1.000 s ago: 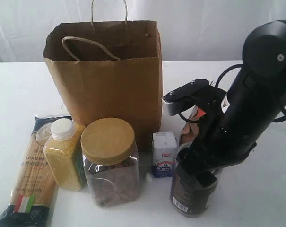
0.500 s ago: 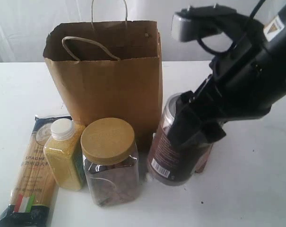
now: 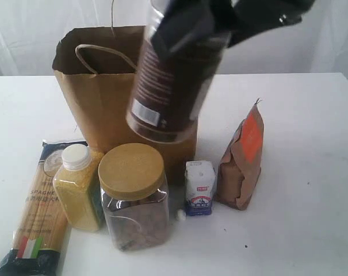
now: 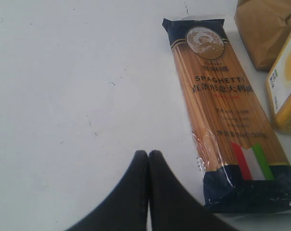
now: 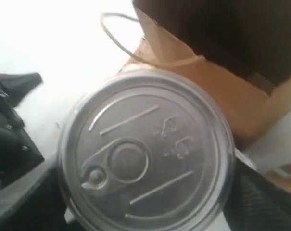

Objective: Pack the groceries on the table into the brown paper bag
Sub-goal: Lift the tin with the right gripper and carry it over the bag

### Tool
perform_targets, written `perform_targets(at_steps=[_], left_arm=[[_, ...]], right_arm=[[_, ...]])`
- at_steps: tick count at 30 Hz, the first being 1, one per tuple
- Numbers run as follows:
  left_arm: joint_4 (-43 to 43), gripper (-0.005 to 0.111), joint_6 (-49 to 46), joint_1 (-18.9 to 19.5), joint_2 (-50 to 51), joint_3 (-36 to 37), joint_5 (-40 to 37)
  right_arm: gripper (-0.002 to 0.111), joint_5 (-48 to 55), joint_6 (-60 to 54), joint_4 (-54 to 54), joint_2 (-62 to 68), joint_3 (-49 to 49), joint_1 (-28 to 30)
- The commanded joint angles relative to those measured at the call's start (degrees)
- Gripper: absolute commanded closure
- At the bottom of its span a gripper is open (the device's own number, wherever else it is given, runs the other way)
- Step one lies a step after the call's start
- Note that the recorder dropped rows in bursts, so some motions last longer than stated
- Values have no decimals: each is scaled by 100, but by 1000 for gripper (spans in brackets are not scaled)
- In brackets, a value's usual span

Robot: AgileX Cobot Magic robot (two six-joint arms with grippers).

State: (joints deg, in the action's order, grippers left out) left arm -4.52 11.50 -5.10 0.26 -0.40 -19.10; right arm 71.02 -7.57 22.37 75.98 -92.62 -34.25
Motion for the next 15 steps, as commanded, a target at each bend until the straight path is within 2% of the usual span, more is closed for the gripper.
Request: perform_targets(at_steps=[1,11,15], left_arm=[[-30,107,30,-28,-26,40,-181],[-30,107,30,-28,-26,40,-181],[-30,107,30,-28,-26,40,-181]], right_arm=[[78,-779,-481,1135,235,-755,-12],[78,-3214,-1413,1318,944,-1142,-12],[78,-3745,-1561,1318,1296,-1131,-12]])
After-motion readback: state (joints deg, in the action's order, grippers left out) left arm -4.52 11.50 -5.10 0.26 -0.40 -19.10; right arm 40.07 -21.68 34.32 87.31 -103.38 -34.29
